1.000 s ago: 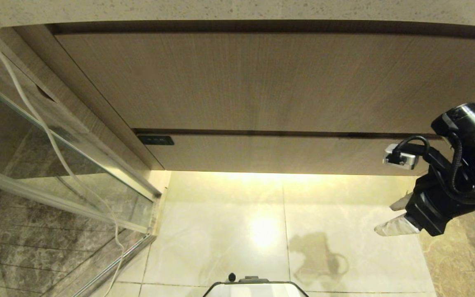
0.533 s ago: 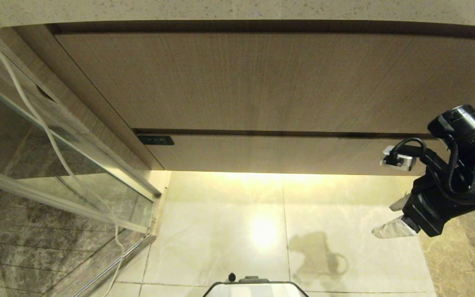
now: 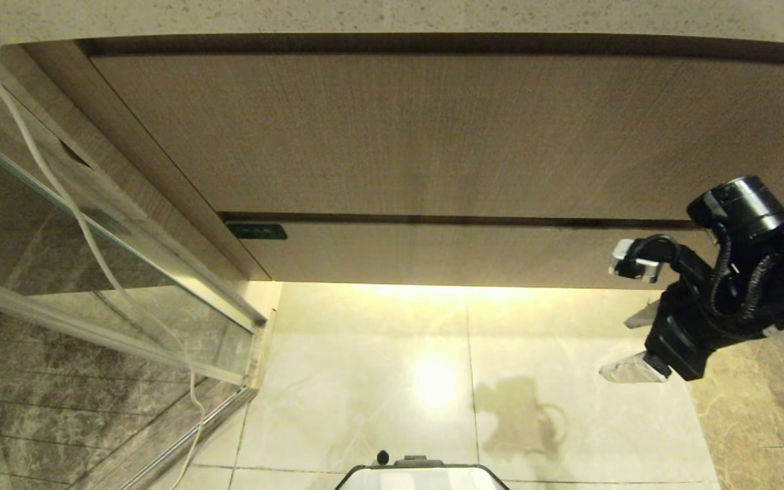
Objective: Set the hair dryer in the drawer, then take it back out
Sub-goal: Pull open the drawer
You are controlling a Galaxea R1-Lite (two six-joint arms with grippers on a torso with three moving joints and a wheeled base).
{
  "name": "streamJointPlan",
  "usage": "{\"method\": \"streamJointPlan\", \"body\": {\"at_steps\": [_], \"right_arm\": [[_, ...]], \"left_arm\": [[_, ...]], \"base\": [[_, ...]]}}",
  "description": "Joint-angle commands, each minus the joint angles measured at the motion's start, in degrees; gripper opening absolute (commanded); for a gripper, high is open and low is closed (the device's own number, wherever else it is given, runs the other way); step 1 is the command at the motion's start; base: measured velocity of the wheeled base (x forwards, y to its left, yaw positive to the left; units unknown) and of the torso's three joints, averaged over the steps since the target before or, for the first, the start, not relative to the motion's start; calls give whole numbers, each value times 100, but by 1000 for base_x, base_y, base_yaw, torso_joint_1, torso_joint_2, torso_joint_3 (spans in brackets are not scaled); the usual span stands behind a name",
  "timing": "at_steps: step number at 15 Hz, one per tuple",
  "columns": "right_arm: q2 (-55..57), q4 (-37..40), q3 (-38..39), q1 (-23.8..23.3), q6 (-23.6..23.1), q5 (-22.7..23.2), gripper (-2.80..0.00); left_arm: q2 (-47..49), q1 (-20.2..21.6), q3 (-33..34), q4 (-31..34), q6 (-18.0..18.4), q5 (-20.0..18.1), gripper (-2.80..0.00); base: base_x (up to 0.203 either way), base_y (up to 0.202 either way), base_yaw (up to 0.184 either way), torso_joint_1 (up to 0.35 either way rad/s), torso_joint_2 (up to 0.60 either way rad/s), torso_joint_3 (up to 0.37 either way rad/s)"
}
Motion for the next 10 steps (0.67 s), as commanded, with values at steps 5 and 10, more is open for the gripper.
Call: {"method": "streamJointPlan", "body": {"at_steps": [5, 10], "right_arm": [[1474, -4286, 435, 34, -2534, -305, 0], [2006, -6038, 540, 34, -2695, 46, 0]], "left_arm": [[0, 0, 9, -1, 1, 0, -280], [0, 0, 9, -1, 1, 0, -280]], "base": [[0, 0, 0, 0, 0, 0], [0, 0, 0, 0, 0, 0]]}}
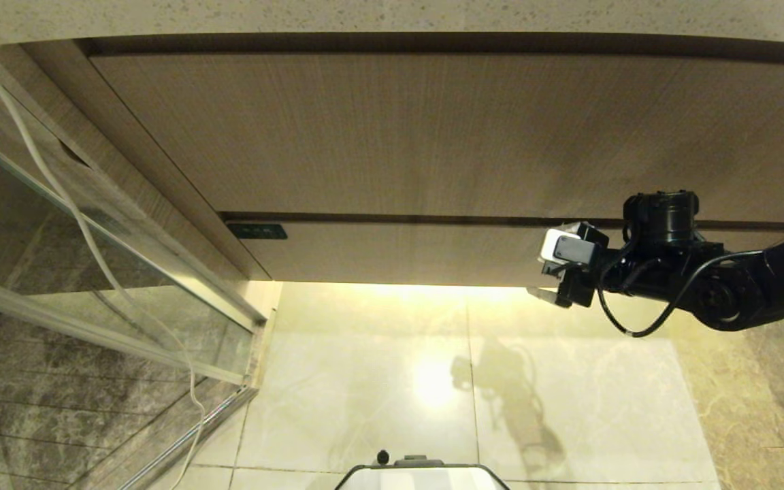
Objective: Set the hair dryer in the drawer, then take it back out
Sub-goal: Pull open the drawer
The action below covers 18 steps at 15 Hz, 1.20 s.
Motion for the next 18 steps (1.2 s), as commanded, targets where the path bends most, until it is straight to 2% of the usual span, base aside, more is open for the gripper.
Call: {"method": "streamJointPlan", "body": {"at_steps": [1, 5, 8, 10, 11, 18], "right_arm": [[171, -109, 18, 3, -40, 14, 0], [171, -109, 18, 3, -40, 15, 0], [-240, -328, 714, -273, -424, 440, 0], [-352, -443, 798, -514, -533, 734, 0], [-364, -443, 793, -636, -533, 751, 0], [-347, -443, 669, -709, -480, 735, 0]], "left_arm": [[0, 0, 9, 0, 2, 0, -280], [0, 0, 9, 0, 2, 0, -280], [0, 0, 9, 0, 2, 0, -280], [0, 0, 9, 0, 2, 0, -280], [0, 0, 9, 0, 2, 0, -280], [0, 0, 9, 0, 2, 0, -280]], "base": [[0, 0, 0, 0, 0, 0], [0, 0, 0, 0, 0, 0], [0, 0, 0, 0, 0, 0], [0, 0, 0, 0, 0, 0], [0, 0, 0, 0, 0, 0], [0, 0, 0, 0, 0, 0]]}}
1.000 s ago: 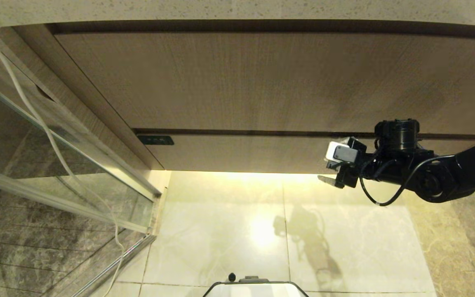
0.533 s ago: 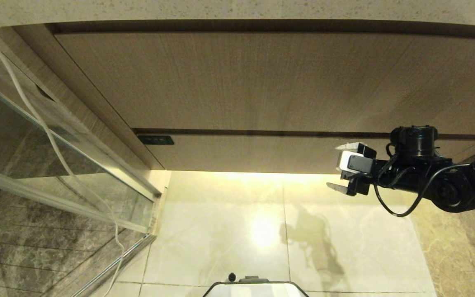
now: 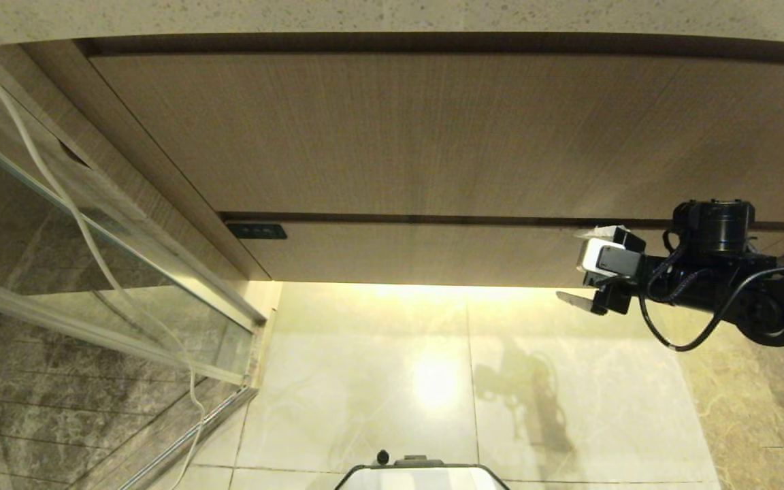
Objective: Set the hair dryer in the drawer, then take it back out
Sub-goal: Pull open the drawer
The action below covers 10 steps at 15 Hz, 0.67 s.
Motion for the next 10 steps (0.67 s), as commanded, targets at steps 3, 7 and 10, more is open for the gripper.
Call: {"method": "streamJointPlan", "body": {"at_steps": [3, 7, 10], "right_arm": [[25, -75, -114, -8, -11, 20, 0], [157, -268, -150, -8, 7, 11, 0], [157, -268, -150, -8, 7, 11, 0]], "left_arm": [[0, 0, 9, -1, 2, 0, -280], [0, 0, 9, -1, 2, 0, -280], [0, 0, 9, -1, 2, 0, -280]], "base": [[0, 0, 0, 0, 0, 0], [0, 0, 0, 0, 0, 0], [0, 0, 0, 0, 0, 0]]}}
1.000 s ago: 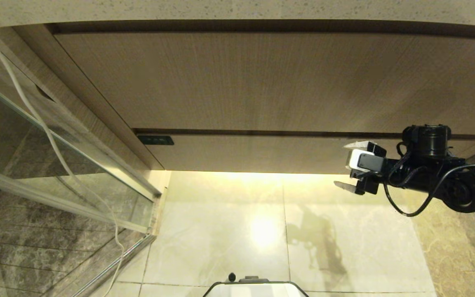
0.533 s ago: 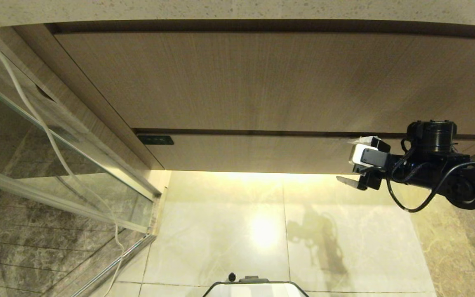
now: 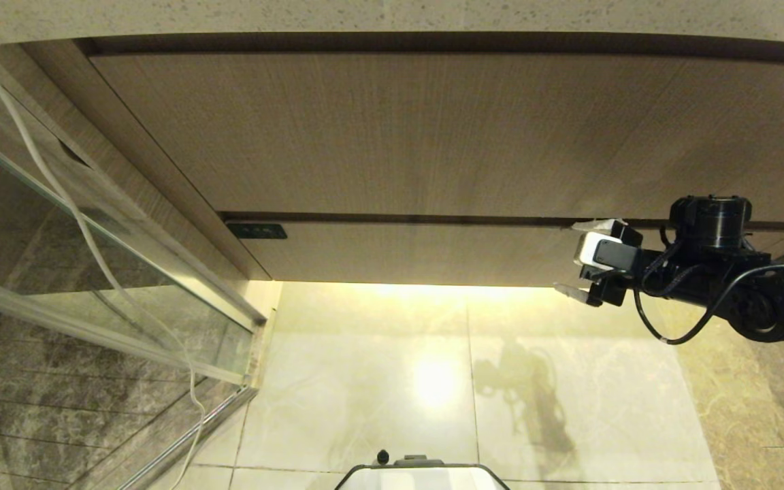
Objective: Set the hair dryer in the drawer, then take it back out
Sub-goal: Pull open the drawer
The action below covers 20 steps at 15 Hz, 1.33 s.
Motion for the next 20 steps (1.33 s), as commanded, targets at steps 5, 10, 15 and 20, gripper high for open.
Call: {"method": "streamJointPlan", "body": {"at_steps": [5, 10, 15, 20], "right_arm": [[129, -43, -111, 0, -33, 9, 0], [610, -97, -364, -6, -40, -23, 0], [760, -350, -406, -24, -58, -28, 0], [708, -567, -378, -50, -75, -38, 0]], "left_arm": [[0, 0, 9, -1, 0, 0, -280], [0, 0, 9, -1, 0, 0, -280], [0, 0, 9, -1, 0, 0, -280], [0, 0, 3, -1, 0, 0, -280]], "base": [[0, 0, 0, 0, 0, 0], [0, 0, 0, 0, 0, 0], [0, 0, 0, 0, 0, 0], [0, 0, 0, 0, 0, 0]]}}
